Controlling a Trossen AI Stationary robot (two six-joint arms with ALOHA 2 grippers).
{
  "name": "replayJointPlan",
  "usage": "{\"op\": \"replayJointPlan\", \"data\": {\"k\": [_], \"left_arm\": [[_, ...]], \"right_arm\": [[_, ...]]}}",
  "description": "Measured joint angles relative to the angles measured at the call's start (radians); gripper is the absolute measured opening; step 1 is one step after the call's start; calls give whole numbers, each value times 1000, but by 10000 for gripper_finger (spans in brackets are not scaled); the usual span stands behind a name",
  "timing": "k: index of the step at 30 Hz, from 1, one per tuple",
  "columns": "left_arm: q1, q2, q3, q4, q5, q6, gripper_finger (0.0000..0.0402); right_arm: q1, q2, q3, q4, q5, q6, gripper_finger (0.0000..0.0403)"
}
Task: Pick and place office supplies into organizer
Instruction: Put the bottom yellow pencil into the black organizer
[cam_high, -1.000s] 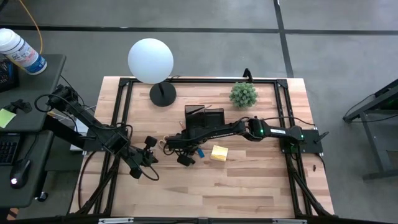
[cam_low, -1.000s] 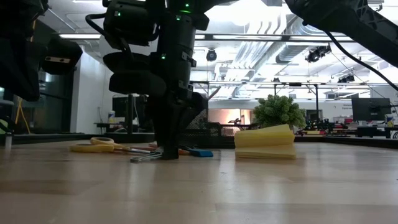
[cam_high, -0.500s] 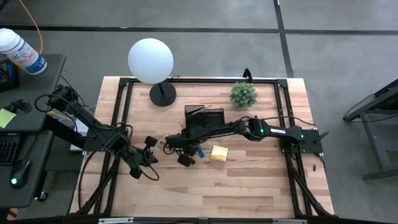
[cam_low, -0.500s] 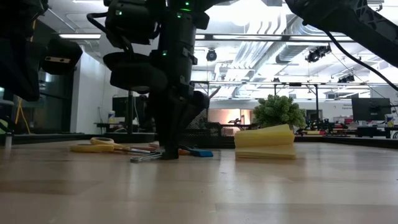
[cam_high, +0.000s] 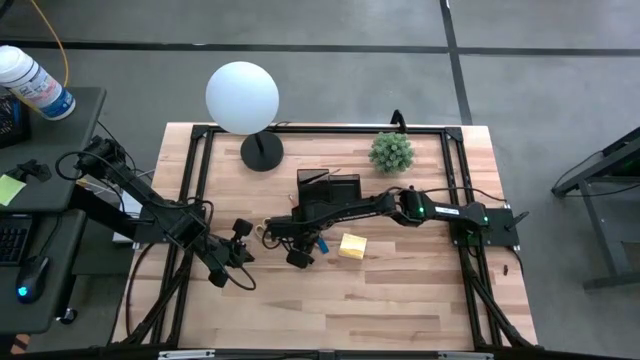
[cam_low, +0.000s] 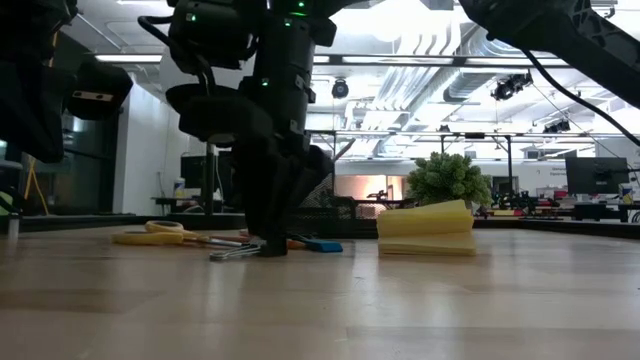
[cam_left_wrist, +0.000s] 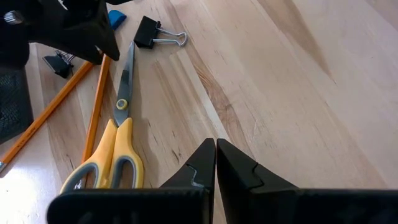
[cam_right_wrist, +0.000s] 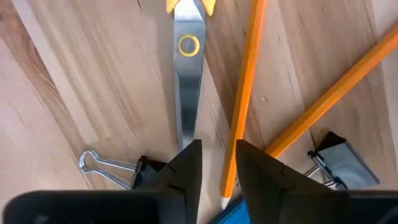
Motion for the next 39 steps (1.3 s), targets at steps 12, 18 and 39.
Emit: {"op": "replayJointPlan", "data": {"k": [12, 18, 39], "left_arm": [[0, 0, 0, 0, 0, 3, 5], [0, 0, 0, 0, 0, 3, 5], [0, 0, 0, -1, 0, 3, 5]], "right_arm": [[-21, 0, 0, -19, 17, -55, 89], [-25, -1, 0, -19, 15, -69, 90], [-24, -2, -46, -50, -19, -69, 49]]}}
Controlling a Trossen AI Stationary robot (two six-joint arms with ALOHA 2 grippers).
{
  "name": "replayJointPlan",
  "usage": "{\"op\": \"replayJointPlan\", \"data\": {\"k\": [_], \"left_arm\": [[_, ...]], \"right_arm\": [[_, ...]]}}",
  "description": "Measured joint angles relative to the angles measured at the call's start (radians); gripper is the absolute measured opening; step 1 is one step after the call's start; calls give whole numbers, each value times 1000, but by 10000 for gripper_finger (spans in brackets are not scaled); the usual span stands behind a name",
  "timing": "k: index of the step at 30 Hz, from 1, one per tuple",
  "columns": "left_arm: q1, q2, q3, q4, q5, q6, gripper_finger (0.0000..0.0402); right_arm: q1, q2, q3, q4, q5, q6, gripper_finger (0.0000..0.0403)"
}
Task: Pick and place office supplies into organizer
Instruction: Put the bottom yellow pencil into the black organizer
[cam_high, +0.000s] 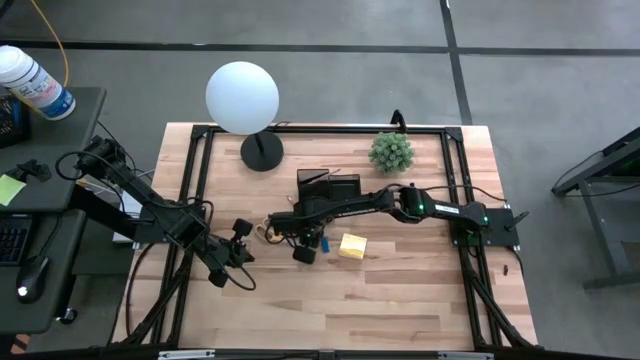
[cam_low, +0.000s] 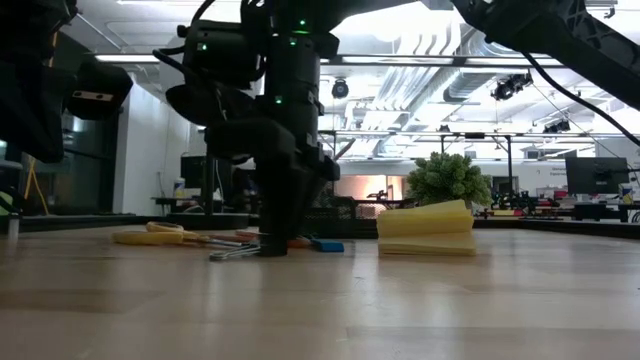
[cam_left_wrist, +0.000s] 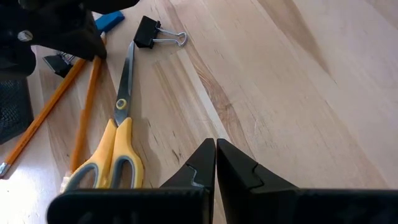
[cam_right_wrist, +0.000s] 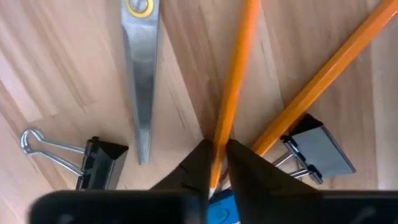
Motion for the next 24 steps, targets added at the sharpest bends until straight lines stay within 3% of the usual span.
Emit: {"op": "replayJointPlan", "data": {"k": [4, 24], "left_arm": [[0, 0, 0, -2, 0, 0, 5], [0, 0, 0, -11, 0, -3, 5]], "right_arm": [[0, -1, 0, 1, -2, -10, 11], [7, -1, 19, 10, 12, -39, 1]]}}
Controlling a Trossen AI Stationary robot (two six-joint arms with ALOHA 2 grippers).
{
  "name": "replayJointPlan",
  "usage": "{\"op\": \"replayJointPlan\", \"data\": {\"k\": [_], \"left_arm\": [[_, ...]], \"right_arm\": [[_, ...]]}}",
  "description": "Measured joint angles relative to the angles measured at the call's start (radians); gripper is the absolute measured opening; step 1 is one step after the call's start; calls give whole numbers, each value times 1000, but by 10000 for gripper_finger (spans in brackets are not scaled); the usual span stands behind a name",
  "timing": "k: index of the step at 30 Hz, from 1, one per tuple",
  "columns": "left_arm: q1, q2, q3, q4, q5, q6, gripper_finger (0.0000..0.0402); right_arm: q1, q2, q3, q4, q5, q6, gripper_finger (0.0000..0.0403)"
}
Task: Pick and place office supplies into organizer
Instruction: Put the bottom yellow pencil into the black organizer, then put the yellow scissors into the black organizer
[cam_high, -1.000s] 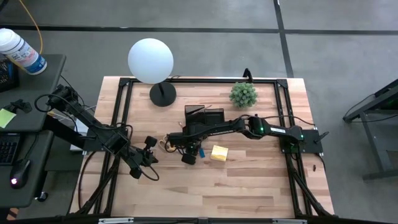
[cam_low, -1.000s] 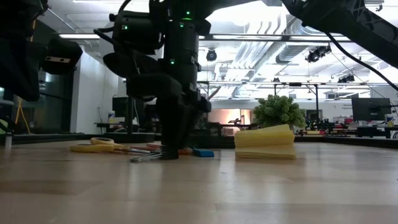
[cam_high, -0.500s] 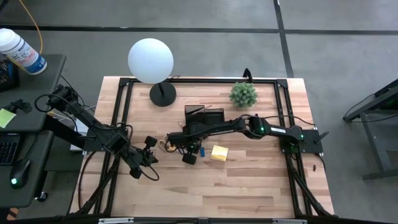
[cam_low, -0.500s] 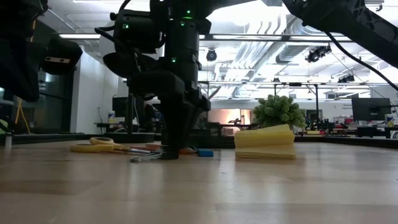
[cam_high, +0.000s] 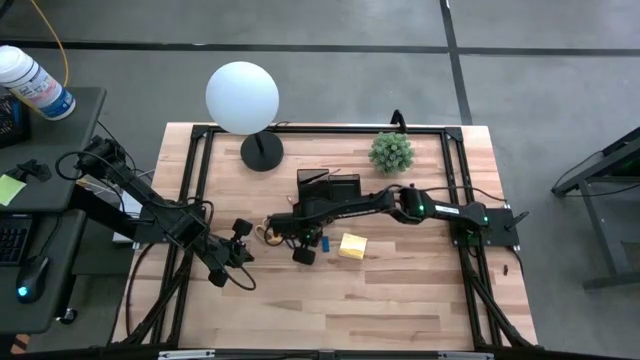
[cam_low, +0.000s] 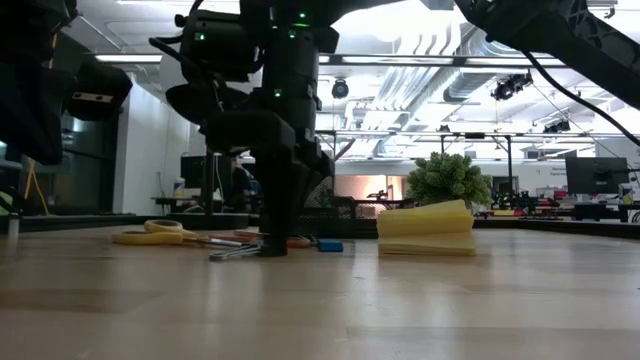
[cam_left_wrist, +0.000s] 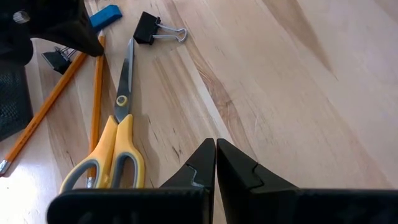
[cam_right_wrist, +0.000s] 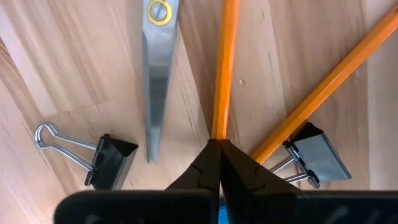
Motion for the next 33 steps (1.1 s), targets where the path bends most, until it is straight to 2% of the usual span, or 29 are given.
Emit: {"op": "replayJointPlan", "data": {"k": [12, 18, 22, 33], "left_arm": [[0, 0, 0, 0, 0, -1, 5], [0, 0, 0, 0, 0, -3, 5], [0, 0, 0, 0, 0, -3, 5], [0, 0, 0, 7, 0, -3, 5]], "right_arm": [[2, -31, 26, -15, 45, 1, 0], [1, -34, 26, -27, -4, 22, 3], [7, -34, 26, -36, -15, 30, 17], [29, -35, 26, 79, -22, 57, 80]]}}
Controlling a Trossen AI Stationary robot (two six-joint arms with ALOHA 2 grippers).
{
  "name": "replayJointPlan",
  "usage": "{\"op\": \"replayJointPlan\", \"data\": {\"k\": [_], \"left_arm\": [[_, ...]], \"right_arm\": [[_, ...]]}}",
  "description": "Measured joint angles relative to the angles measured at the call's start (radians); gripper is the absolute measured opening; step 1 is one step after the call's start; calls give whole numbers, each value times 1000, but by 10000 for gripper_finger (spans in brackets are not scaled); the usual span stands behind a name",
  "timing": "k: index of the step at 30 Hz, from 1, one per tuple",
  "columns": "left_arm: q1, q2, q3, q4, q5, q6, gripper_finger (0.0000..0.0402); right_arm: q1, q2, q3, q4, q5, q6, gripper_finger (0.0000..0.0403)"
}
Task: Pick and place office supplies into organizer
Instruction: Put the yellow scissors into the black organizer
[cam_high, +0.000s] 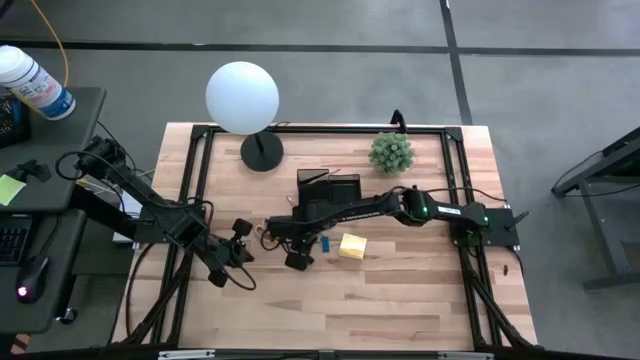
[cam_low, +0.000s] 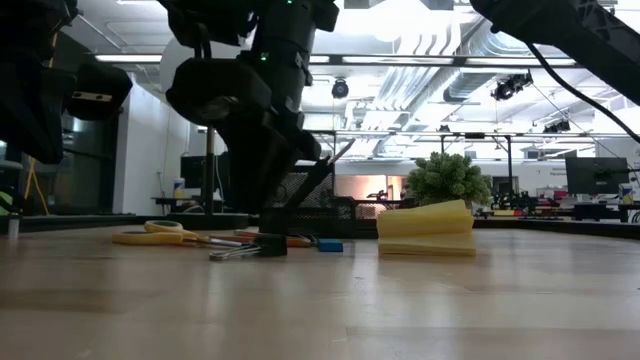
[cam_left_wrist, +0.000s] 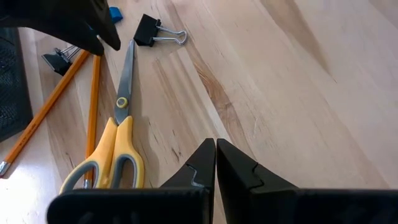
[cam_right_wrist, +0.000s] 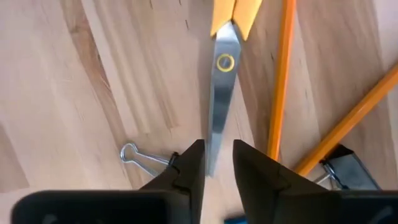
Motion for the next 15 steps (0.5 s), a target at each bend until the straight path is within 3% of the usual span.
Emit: {"op": "replayJointPlan", "data": {"k": [5, 15], "left_arm": [[0, 0, 0, 0, 0, 0, 5], [0, 0, 0, -3, 0, -23, 5]], "right_arm": [[9, 0, 0, -20, -2, -1, 94], [11, -1, 0, -210, -73, 23, 83]]}}
